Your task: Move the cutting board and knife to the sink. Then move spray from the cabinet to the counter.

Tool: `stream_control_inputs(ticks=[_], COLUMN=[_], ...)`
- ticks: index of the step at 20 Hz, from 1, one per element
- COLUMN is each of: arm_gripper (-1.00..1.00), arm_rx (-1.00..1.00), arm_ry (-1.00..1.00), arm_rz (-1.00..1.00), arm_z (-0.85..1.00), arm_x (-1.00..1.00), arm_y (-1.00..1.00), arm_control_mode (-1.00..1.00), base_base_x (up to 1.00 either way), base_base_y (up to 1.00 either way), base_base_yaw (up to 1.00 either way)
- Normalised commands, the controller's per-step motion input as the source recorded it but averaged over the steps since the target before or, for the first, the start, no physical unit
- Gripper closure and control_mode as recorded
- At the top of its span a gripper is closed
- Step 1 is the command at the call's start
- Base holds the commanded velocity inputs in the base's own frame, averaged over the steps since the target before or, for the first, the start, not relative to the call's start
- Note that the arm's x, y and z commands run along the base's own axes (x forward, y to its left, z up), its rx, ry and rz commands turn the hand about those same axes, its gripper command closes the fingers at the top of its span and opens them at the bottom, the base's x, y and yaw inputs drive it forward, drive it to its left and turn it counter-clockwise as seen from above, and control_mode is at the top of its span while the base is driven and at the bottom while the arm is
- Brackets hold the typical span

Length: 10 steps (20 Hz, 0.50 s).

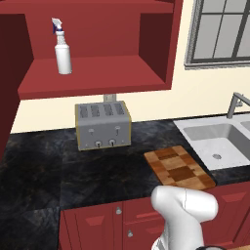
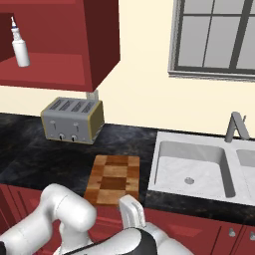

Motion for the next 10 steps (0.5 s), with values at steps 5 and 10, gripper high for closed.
stream_control_inputs(ticks=[5,10], arm_gripper=[-1.0,-1.0], arm_rx=[0.0,0.0], arm_ry=[0.0,0.0], arm_rz=[0.0,0.0], arm_z=[-0.26,-0.23], arm_x=[0.02,0.15], arm_y=[0.0,0.0], arm_control_mode=[-1.0,-1.0], base_base_x=[0.0,0.0], base_base_y=[0.0,0.0], base_base_yaw=[0.0,0.0])
